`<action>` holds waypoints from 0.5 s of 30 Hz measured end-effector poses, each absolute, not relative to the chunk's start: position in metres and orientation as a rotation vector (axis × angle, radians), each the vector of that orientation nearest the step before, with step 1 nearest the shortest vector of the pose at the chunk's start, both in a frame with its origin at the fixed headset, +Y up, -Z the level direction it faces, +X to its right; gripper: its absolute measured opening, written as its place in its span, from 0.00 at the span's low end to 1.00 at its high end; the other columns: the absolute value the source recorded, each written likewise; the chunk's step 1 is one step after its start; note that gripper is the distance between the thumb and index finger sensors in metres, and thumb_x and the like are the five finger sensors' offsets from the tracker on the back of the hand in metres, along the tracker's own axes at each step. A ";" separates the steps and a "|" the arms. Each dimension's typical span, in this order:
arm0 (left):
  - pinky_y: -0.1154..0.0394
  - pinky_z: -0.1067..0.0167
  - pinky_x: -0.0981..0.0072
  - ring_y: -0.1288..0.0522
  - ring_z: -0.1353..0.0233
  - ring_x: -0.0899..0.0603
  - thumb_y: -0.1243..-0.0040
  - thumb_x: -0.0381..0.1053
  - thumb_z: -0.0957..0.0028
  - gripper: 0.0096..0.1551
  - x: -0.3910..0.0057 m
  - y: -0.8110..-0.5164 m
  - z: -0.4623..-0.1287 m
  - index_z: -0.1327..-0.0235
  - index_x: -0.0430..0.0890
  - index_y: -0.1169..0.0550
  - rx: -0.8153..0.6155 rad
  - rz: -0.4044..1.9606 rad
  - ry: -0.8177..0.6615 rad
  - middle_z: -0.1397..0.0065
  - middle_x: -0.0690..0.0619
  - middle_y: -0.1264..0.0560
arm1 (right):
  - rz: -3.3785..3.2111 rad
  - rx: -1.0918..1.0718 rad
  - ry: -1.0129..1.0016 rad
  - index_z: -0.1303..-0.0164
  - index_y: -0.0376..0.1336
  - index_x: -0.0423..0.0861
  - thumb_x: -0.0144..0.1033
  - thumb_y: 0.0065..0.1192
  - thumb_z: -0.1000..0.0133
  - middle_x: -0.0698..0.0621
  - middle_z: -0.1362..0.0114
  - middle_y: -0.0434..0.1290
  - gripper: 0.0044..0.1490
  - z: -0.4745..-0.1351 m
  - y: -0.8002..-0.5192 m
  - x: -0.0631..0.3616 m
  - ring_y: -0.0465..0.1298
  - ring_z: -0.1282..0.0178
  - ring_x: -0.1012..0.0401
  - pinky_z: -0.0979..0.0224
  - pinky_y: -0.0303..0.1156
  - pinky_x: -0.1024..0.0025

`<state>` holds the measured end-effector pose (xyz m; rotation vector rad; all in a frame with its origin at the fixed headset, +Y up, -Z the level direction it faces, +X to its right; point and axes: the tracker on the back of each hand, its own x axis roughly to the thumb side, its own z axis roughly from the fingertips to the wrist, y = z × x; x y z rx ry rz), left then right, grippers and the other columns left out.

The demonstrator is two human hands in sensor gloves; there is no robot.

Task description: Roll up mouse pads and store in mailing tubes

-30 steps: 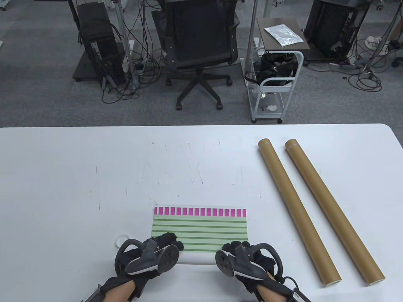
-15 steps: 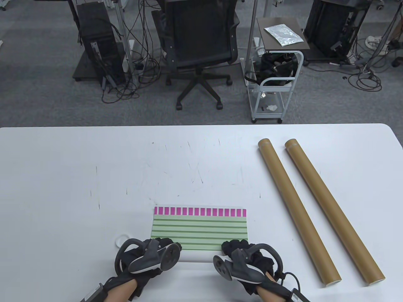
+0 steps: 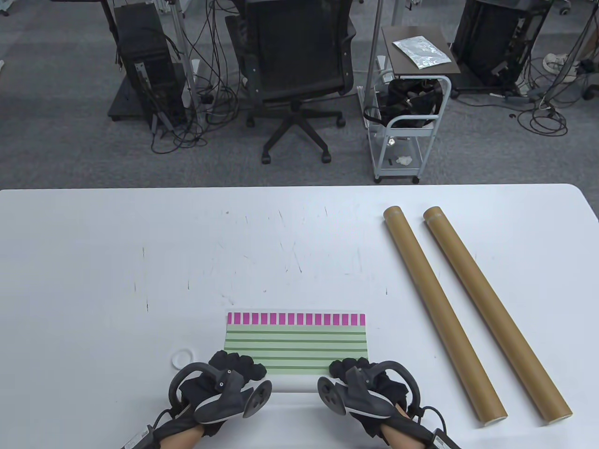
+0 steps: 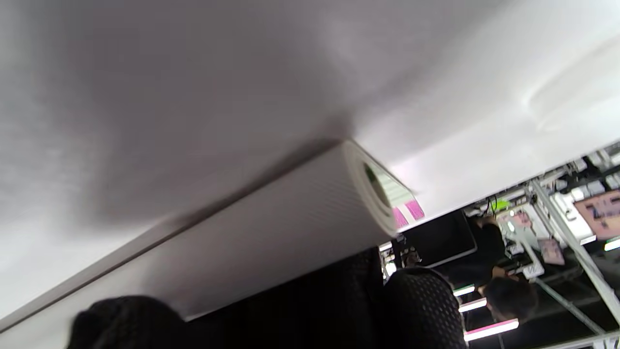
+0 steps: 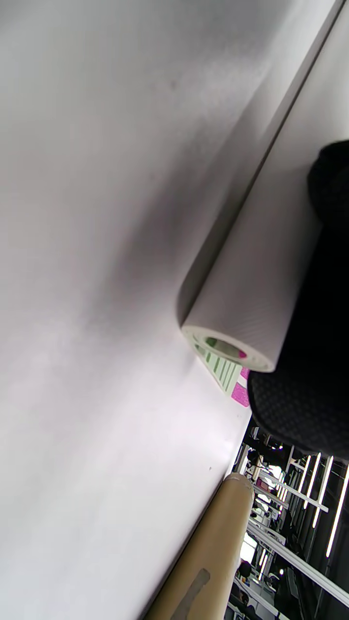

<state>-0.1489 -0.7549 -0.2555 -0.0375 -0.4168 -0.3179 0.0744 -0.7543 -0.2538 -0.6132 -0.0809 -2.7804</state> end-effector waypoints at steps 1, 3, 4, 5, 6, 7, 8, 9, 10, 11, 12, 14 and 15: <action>0.24 0.30 0.61 0.21 0.35 0.53 0.42 0.64 0.60 0.31 -0.150 -0.755 -0.257 0.40 0.65 0.27 -0.045 -0.315 -0.415 0.36 0.64 0.23 | -2.772 -0.612 -0.074 0.30 0.60 0.50 0.38 0.48 0.49 0.50 0.30 0.71 0.33 -0.254 -0.755 0.074 0.75 0.35 0.53 0.33 0.73 0.58; 0.23 0.32 0.64 0.21 0.34 0.53 0.43 0.64 0.60 0.30 -0.152 -0.756 -0.260 0.39 0.66 0.27 -0.072 -0.294 -0.402 0.35 0.65 0.23 | -2.770 -0.610 -0.074 0.30 0.60 0.50 0.37 0.48 0.49 0.50 0.30 0.71 0.33 -0.253 -0.755 0.074 0.75 0.35 0.53 0.33 0.73 0.58; 0.23 0.32 0.64 0.21 0.34 0.53 0.43 0.63 0.59 0.30 -0.153 -0.757 -0.262 0.39 0.66 0.27 -0.092 -0.269 -0.397 0.35 0.65 0.23 | -2.773 -0.609 -0.079 0.30 0.60 0.50 0.37 0.47 0.49 0.50 0.30 0.71 0.33 -0.254 -0.754 0.074 0.75 0.35 0.53 0.33 0.73 0.58; 0.23 0.32 0.64 0.21 0.34 0.53 0.44 0.63 0.58 0.29 -0.154 -0.757 -0.263 0.39 0.65 0.27 -0.104 -0.257 -0.392 0.35 0.64 0.23 | -2.780 -0.607 -0.091 0.30 0.60 0.50 0.37 0.47 0.49 0.50 0.30 0.71 0.33 -0.255 -0.754 0.074 0.75 0.35 0.53 0.33 0.73 0.58; 0.23 0.32 0.64 0.21 0.34 0.53 0.44 0.62 0.58 0.29 -0.154 -0.757 -0.264 0.39 0.65 0.27 -0.111 -0.249 -0.389 0.35 0.64 0.23 | -2.784 -0.607 -0.104 0.30 0.60 0.50 0.37 0.47 0.49 0.50 0.30 0.71 0.33 -0.255 -0.753 0.074 0.75 0.35 0.53 0.33 0.73 0.58; 0.23 0.33 0.65 0.21 0.34 0.53 0.44 0.62 0.58 0.29 -0.154 -0.757 -0.264 0.39 0.65 0.27 -0.114 -0.250 -0.389 0.35 0.64 0.23 | -2.786 -0.607 -0.110 0.30 0.60 0.50 0.37 0.48 0.49 0.50 0.30 0.71 0.33 -0.255 -0.753 0.074 0.75 0.35 0.53 0.33 0.73 0.58; 0.22 0.33 0.65 0.20 0.35 0.53 0.45 0.62 0.59 0.29 -0.153 -0.756 -0.266 0.40 0.65 0.26 -0.131 -0.256 -0.393 0.36 0.64 0.22 | -2.787 -0.612 -0.115 0.30 0.60 0.50 0.37 0.48 0.49 0.50 0.30 0.71 0.33 -0.255 -0.753 0.074 0.75 0.35 0.53 0.33 0.73 0.58; 0.22 0.34 0.65 0.20 0.35 0.53 0.45 0.62 0.59 0.29 -0.153 -0.756 -0.266 0.40 0.65 0.26 -0.146 -0.257 -0.400 0.36 0.64 0.22 | -2.788 -0.619 -0.133 0.30 0.60 0.50 0.37 0.48 0.49 0.50 0.30 0.71 0.33 -0.255 -0.752 0.074 0.75 0.35 0.53 0.33 0.73 0.58; 0.22 0.34 0.65 0.20 0.36 0.53 0.44 0.61 0.59 0.29 -0.152 -0.755 -0.266 0.41 0.64 0.25 -0.151 -0.251 -0.400 0.37 0.64 0.21 | -2.784 -0.622 -0.147 0.30 0.60 0.50 0.37 0.48 0.49 0.50 0.30 0.71 0.33 -0.254 -0.752 0.074 0.75 0.35 0.53 0.33 0.73 0.58; 0.22 0.34 0.64 0.20 0.36 0.52 0.44 0.61 0.60 0.28 -0.151 -0.755 -0.266 0.42 0.64 0.24 -0.156 -0.249 -0.400 0.37 0.64 0.21 | -2.783 -0.624 -0.156 0.30 0.60 0.50 0.38 0.48 0.49 0.50 0.30 0.71 0.33 -0.253 -0.752 0.074 0.75 0.35 0.53 0.33 0.73 0.58; 0.22 0.34 0.65 0.20 0.36 0.52 0.44 0.60 0.60 0.28 -0.151 -0.755 -0.266 0.42 0.64 0.24 -0.157 -0.249 -0.397 0.37 0.64 0.21 | -2.784 -0.627 -0.158 0.30 0.60 0.50 0.38 0.48 0.49 0.50 0.30 0.71 0.33 -0.253 -0.752 0.074 0.75 0.35 0.53 0.33 0.73 0.58; 0.22 0.33 0.64 0.20 0.36 0.52 0.45 0.60 0.59 0.28 -0.151 -0.756 -0.266 0.42 0.65 0.24 -0.155 -0.254 -0.390 0.37 0.64 0.21 | -2.788 -0.619 -0.144 0.30 0.60 0.50 0.38 0.48 0.49 0.50 0.30 0.71 0.33 -0.254 -0.753 0.074 0.75 0.35 0.53 0.33 0.73 0.58; 0.23 0.32 0.64 0.20 0.35 0.53 0.46 0.59 0.59 0.28 -0.151 -0.756 -0.266 0.42 0.65 0.25 -0.153 -0.255 -0.387 0.37 0.64 0.21 | -2.791 -0.611 -0.140 0.30 0.60 0.50 0.38 0.48 0.49 0.50 0.30 0.71 0.34 -0.253 -0.753 0.074 0.75 0.35 0.53 0.33 0.73 0.58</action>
